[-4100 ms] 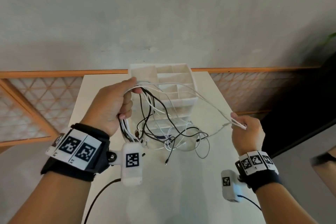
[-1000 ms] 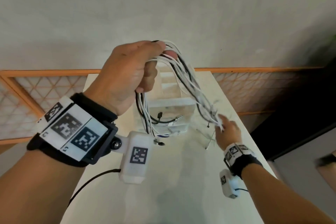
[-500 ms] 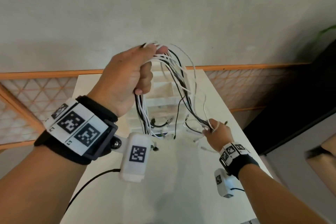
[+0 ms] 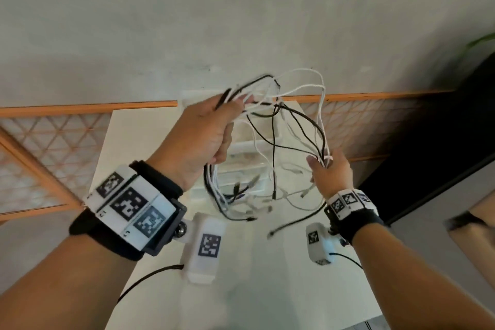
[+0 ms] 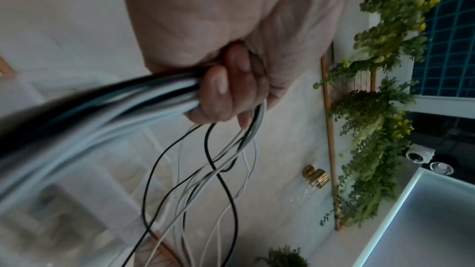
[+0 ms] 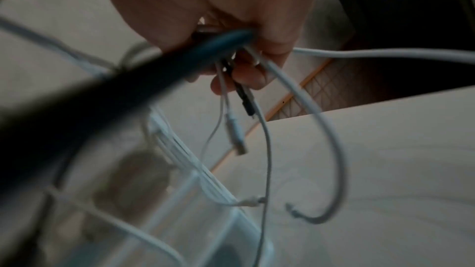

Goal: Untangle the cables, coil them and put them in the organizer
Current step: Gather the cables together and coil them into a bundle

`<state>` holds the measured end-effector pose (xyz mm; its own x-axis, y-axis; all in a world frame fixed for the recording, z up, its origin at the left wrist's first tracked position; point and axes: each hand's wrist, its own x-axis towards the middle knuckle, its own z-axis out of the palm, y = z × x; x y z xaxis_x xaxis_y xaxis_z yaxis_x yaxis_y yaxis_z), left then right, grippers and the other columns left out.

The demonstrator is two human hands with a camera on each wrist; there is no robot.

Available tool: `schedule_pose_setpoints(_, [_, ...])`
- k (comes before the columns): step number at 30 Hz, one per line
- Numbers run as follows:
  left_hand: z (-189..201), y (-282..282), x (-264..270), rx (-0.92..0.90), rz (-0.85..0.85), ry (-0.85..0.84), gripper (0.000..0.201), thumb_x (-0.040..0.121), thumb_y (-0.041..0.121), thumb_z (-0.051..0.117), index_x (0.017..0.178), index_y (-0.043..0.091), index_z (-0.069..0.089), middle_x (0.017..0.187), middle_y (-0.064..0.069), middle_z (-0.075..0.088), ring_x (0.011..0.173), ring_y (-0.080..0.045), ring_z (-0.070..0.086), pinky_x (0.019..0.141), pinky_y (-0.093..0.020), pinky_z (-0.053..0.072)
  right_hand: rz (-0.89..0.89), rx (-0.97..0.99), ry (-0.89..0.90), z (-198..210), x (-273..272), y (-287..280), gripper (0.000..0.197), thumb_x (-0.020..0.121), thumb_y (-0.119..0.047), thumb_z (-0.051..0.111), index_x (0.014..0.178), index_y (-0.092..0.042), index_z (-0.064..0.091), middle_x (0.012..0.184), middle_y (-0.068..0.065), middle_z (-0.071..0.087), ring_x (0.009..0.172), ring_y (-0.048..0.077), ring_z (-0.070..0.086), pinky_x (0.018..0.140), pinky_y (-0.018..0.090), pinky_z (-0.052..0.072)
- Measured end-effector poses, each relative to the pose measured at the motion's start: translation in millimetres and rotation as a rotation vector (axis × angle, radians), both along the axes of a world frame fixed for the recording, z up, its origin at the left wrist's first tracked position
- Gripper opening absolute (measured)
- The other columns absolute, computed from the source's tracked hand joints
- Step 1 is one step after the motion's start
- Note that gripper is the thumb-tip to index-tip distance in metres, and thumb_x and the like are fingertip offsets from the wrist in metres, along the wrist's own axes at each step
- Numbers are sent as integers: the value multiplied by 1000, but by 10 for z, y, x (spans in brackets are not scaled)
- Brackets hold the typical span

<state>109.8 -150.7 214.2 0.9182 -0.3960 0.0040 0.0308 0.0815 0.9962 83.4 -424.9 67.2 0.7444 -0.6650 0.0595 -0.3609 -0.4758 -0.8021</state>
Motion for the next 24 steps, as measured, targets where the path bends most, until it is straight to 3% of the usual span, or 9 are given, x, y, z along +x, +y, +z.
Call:
schedule_pose_setpoints(3, [-110, -31, -32, 56, 9, 58, 21, 99, 30, 57, 99, 12, 68, 49, 7, 24, 42, -14, 17, 43, -24, 18, 8, 178, -145, 139, -5, 11, 24, 82, -12, 74, 89, -20, 53, 83, 10, 70, 69, 28, 71, 66, 39, 57])
schedule_pose_setpoints(7, [-130, 22, 3, 155, 40, -1, 23, 86, 36, 73, 78, 15, 67, 46, 7, 27, 41, -14, 22, 43, -21, 23, 104, 6, 16, 70, -101, -32, 20, 80, -2, 67, 79, -21, 60, 73, 0, 63, 72, 24, 58, 65, 30, 45])
schedule_pose_setpoints(10, [-55, 81, 67, -10, 79, -23, 25, 89, 31, 69, 82, 7, 68, 44, 8, 26, 39, -14, 19, 44, -24, 18, 156, -222, 371, -282, -233, -138, 6, 92, -22, 65, 92, -17, 67, 92, 8, 68, 85, 28, 59, 73, 28, 41])
schedule_pose_setpoints(13, [50, 92, 85, -155, 75, -33, 26, 91, 31, 66, 82, 6, 65, 43, 9, 22, 39, -13, 17, 44, -24, 18, 102, -235, 660, -632, -416, -172, 34, 92, -45, 63, 114, -20, 68, 118, 15, 62, 109, 36, 60, 94, 37, 47])
schedule_pose_setpoints(15, [75, 45, 47, -178, 36, -58, 29, 88, 35, 66, 81, 7, 65, 43, 9, 23, 39, -13, 18, 45, -24, 19, 64, -223, 755, -804, -508, -133, 42, 88, -57, 62, 115, -24, 65, 121, 13, 57, 111, 37, 59, 97, 43, 47])
schedule_pose_setpoints(18, [111, -34, -11, -211, -20, -88, 29, 87, 37, 62, 86, 8, 63, 41, 13, 30, 38, -10, 19, 45, -25, 17, 202, -206, 819, -980, -531, -88, 70, 81, -82, 42, 124, -29, 59, 129, 7, 62, 117, 35, 58, 99, 45, 47])
schedule_pose_setpoints(20, [160, -37, -1, -218, -46, -107, 29, 89, 37, 60, 90, 9, 64, 41, 14, 33, 38, -10, 19, 46, -26, 16, 194, -134, 820, -944, -480, -100, 71, 85, -80, 41, 128, -25, 55, 122, 9, 66, 107, 34, 65, 91, 39, 53])
schedule_pose_setpoints(22, [171, -11, 33, -184, -72, -130, 31, 87, 40, 61, 94, 10, 67, 41, 14, 32, 38, -11, 20, 46, -27, 17, 88, -34, 733, -796, -417, -120, 59, 89, -69, 51, 127, -24, 56, 104, 9, 69, 79, 28, 70, 69, 33, 58])
schedule_pose_setpoints(24, [111, -5, 36, -118, -107, -147, 32, 84, 41, 64, 100, 14, 71, 44, 12, 31, 39, -12, 20, 46, -28, 16, -20, 87, 515, -634, -337, -141, 43, 94, -58, 54, 106, -17, 63, 77, 8, 67, 53, 23, 64, 53, 29, 57])
